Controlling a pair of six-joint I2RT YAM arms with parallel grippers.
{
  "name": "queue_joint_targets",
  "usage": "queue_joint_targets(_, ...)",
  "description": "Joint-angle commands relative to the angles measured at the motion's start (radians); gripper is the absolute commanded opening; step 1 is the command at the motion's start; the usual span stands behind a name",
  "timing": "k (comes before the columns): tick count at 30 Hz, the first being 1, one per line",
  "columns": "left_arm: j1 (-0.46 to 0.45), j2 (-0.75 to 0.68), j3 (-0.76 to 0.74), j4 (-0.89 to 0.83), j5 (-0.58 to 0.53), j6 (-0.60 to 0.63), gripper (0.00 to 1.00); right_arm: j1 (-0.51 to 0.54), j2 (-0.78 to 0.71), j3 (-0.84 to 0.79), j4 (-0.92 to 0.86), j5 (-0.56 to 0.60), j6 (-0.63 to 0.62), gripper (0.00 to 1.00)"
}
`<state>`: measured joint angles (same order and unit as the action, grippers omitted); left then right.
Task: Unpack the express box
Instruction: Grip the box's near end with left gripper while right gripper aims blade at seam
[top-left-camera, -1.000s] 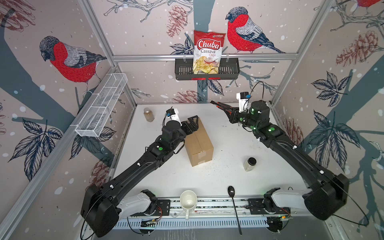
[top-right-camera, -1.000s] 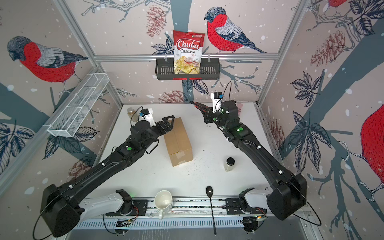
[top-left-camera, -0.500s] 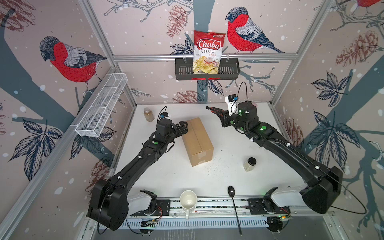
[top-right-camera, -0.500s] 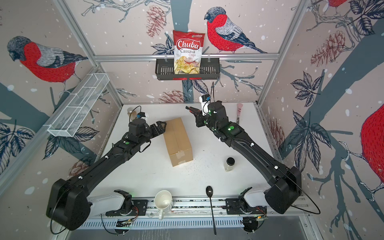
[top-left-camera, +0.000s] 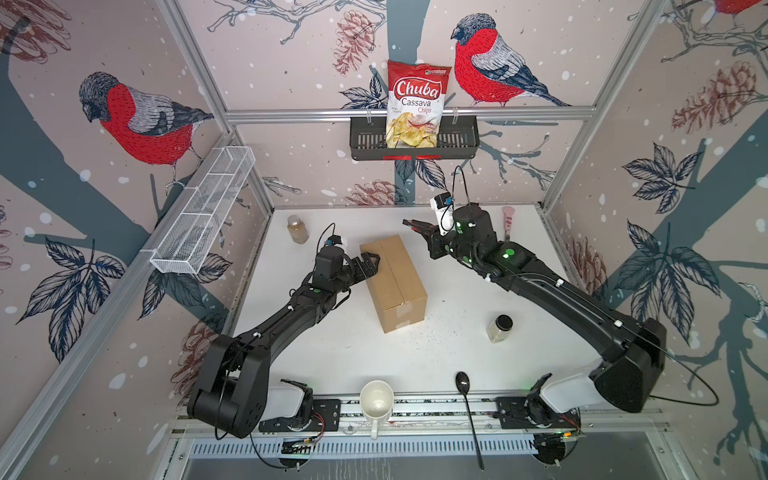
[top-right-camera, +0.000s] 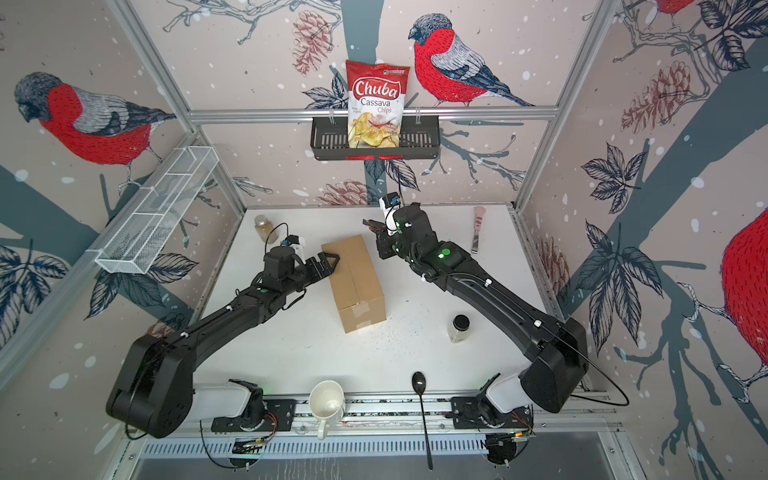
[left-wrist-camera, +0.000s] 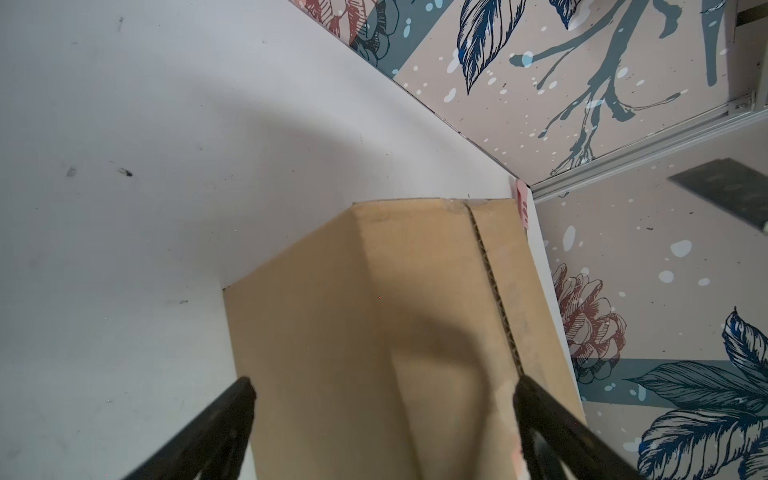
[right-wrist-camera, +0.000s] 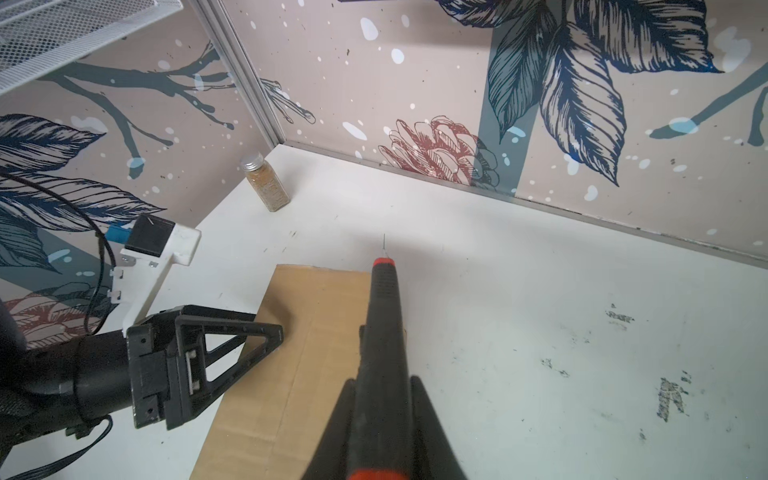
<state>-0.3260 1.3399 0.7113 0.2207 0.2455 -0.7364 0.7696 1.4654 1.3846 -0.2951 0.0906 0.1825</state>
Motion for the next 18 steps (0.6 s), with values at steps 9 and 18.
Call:
queue_joint_targets(9, 0.009, 0.047, -0.017, 0.142, 0.043, -0.032, 0.96, 0.052, 0.053, 0.055, -0.006, 0.070, -0.017, 0.00)
queue_joint_targets(18, 0.009, 0.077, -0.049, 0.145, 0.006, -0.047, 0.94, 0.098, 0.072, 0.074, -0.015, 0.120, -0.030, 0.00)
